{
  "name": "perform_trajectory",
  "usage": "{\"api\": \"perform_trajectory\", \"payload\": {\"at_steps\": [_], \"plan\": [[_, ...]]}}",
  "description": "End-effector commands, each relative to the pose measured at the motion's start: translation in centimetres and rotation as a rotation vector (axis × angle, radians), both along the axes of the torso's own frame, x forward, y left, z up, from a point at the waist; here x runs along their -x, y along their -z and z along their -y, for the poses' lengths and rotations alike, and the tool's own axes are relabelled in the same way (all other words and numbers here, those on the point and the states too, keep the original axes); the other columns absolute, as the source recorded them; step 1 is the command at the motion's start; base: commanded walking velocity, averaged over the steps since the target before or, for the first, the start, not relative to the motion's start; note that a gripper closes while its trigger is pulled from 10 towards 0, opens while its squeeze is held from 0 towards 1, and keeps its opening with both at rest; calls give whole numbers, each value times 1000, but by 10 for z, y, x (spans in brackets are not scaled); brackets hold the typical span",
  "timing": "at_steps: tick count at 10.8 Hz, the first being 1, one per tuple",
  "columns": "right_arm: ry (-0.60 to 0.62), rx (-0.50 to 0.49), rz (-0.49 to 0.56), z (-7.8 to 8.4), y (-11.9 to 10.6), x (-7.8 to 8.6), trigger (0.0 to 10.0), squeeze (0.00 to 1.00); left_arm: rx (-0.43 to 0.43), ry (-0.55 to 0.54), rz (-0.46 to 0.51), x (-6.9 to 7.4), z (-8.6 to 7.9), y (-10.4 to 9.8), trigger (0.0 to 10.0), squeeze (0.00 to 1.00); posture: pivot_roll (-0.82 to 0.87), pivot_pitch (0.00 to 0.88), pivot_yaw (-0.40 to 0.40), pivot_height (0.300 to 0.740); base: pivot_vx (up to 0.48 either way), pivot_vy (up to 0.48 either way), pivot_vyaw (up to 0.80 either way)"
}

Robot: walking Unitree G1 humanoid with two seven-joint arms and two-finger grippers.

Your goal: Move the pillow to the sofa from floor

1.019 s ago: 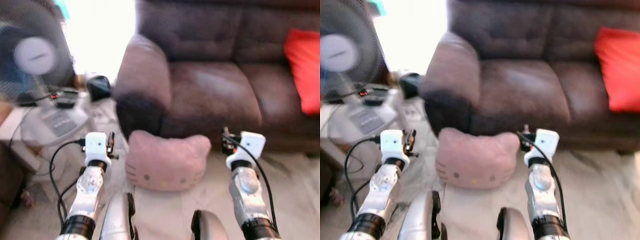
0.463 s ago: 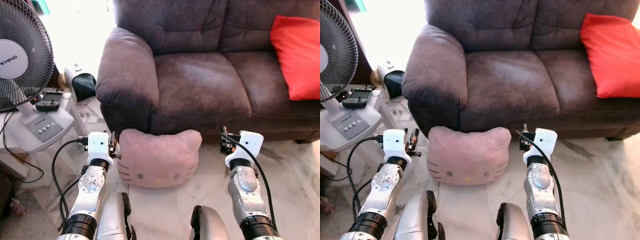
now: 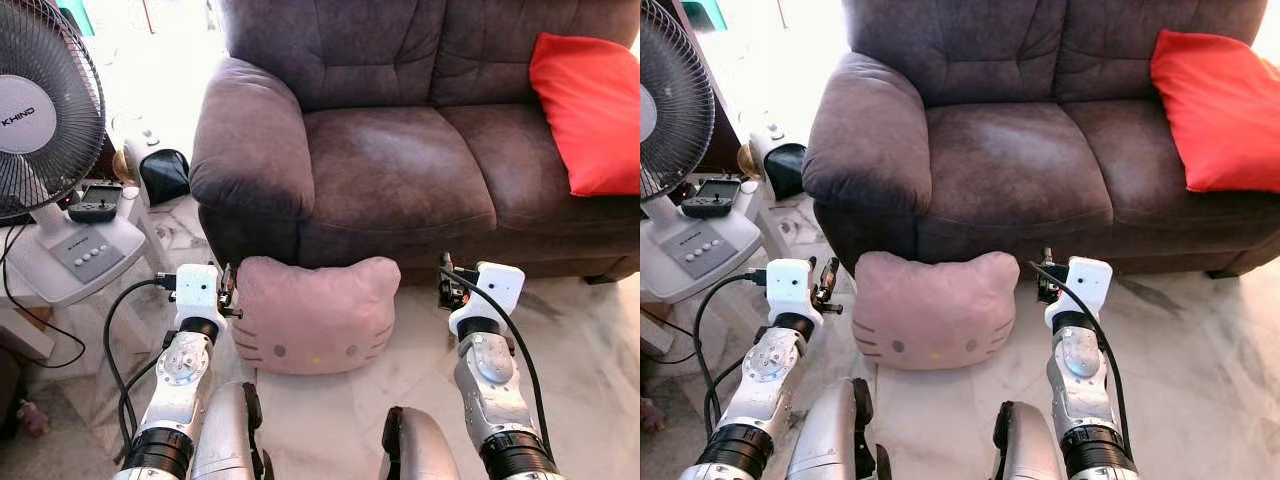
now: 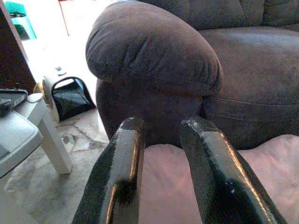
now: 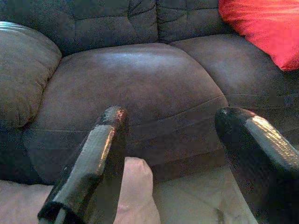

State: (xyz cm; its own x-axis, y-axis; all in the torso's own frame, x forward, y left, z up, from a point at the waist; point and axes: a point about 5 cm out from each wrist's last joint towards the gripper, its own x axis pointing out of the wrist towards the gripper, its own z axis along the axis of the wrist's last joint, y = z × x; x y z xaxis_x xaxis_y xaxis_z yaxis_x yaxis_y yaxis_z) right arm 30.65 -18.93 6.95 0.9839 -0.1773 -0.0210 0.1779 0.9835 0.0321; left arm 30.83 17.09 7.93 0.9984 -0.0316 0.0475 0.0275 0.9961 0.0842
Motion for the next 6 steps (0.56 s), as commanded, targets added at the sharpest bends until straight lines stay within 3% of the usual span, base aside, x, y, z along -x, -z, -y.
{"api": "perform_trajectory", "payload": {"at_steps": [1, 6], "plan": [[-11, 7, -18, -2, 2, 0, 10000, 0, 3, 0, -15, -1, 0, 0, 10000, 0, 48, 67, -40, 544, 0, 0, 0], [-30, 12, -17, -3, 3, 1, 10000, 0, -6, -8, -42, -1, -1, 3, 10000, 0, 48, 70, -41, 539, 0, 0, 0]]}}
